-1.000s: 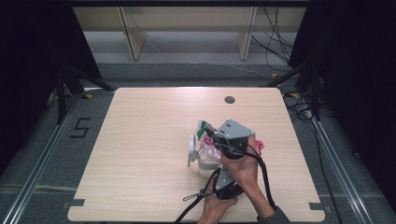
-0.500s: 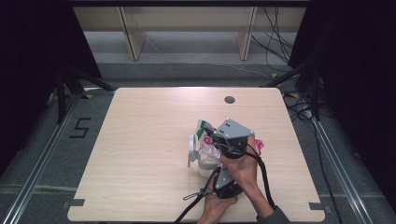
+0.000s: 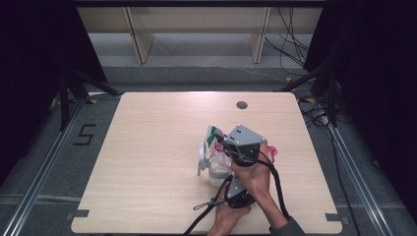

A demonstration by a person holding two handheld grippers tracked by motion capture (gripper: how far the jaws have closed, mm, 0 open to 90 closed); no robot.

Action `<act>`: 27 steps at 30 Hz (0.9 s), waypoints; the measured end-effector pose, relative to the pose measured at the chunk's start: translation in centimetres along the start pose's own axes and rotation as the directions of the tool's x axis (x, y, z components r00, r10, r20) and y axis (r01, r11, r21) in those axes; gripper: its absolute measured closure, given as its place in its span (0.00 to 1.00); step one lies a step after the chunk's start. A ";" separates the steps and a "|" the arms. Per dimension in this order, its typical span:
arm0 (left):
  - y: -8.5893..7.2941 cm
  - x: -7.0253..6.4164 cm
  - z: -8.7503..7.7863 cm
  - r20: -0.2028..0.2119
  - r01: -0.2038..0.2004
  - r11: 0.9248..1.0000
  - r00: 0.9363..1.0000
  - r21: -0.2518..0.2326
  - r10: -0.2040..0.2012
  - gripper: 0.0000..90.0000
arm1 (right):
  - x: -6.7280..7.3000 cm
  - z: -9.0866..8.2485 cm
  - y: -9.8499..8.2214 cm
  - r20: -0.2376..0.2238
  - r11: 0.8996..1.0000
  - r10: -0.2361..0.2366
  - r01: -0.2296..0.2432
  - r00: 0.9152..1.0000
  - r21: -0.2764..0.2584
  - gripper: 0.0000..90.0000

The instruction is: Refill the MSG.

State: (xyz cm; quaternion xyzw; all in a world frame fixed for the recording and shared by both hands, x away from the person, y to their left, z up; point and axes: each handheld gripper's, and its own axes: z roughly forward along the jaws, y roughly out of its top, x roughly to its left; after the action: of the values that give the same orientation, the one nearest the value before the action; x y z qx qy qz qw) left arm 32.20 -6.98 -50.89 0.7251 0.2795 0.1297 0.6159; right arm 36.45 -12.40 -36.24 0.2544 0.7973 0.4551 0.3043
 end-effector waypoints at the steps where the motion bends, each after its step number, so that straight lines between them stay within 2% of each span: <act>1: 0.0 0.0 0.0 -0.004 0.002 1.000 1.000 -0.001 -0.002 0.84 | -0.2 0.0 0.0 0.008 1.000 -0.012 0.012 1.000 -0.016 1.00; 2: 0.0 0.0 0.0 0.000 0.000 1.000 1.000 0.000 0.000 0.84 | 0.0 0.0 0.0 0.001 1.000 0.020 -0.020 1.000 -0.009 1.00; 6: 0.0 0.0 0.0 0.002 0.004 1.000 1.000 0.000 -0.004 0.84 | 0.0 0.1 0.0 0.010 1.000 -0.002 0.002 1.000 -0.004 1.00; 11: 0.1 0.0 0.0 0.006 0.007 1.000 1.000 -0.001 -0.007 0.84 | 0.2 0.0 0.0 -0.008 1.000 0.022 -0.022 1.000 0.006 1.00; 14: 0.1 0.1 0.1 0.008 0.008 1.000 1.000 -0.003 -0.008 0.84 | 0.2 0.2 0.0 0.012 1.000 -0.013 0.013 1.000 0.000 1.00; 18: 0.1 0.1 0.0 0.012 0.004 1.000 1.000 -0.001 -0.004 0.84 | 0.2 0.1 0.1 0.009 1.000 -0.010 0.010 1.000 -0.006 1.00; 19: 0.0 0.1 0.0 0.011 0.004 1.000 1.000 -0.003 -0.004 0.84 | 0.5 0.1 0.0 0.009 1.000 0.025 -0.025 1.000 0.004 1.00; 20: 0.0 0.1 0.0 0.009 0.003 1.000 1.000 -0.003 -0.003 0.84 | 0.3 0.3 0.1 0.013 1.000 -0.019 0.019 1.000 0.001 1.00; 21: 0.0 0.0 0.1 0.007 0.029 0.999 1.000 -0.027 -0.028 0.84 | 0.4 0.3 0.1 0.014 1.000 -0.025 0.025 1.000 0.001 1.00; 22: 0.0 -0.1 0.2 0.002 0.046 0.998 0.999 -0.047 -0.046 0.84 | 0.4 0.3 0.1 0.013 1.000 -0.020 0.020 1.000 0.001 1.00; 23: 0.1 -0.1 0.0 -0.006 0.034 0.999 0.999 -0.028 -0.034 0.84 | 0.4 0.2 0.2 0.012 1.000 -0.019 0.019 1.000 0.000 1.00; 24: 0.1 0.0 0.1 0.010 0.028 0.999 1.000 -0.031 -0.028 0.84 | 0.4 0.1 0.2 0.011 1.000 -0.012 0.012 1.000 -0.002 1.00; 26: 0.0 0.0 0.2 0.009 0.041 0.998 0.999 -0.039 -0.041 0.84 | 0.5 0.2 0.2 0.016 1.000 -0.008 0.008 1.000 0.000 1.00; 27: 0.0 0.0 0.2 0.009 0.041 0.999 0.999 -0.035 -0.040 0.84 | 0.5 0.3 0.1 0.017 1.000 -0.023 0.023 1.000 0.003 1.00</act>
State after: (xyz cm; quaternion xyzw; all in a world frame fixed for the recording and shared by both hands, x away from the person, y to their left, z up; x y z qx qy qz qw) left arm 32.30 -7.16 -50.91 0.7088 0.2891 0.1190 0.6323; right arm 36.35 -11.87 -36.34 0.2496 0.7982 0.4480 0.3160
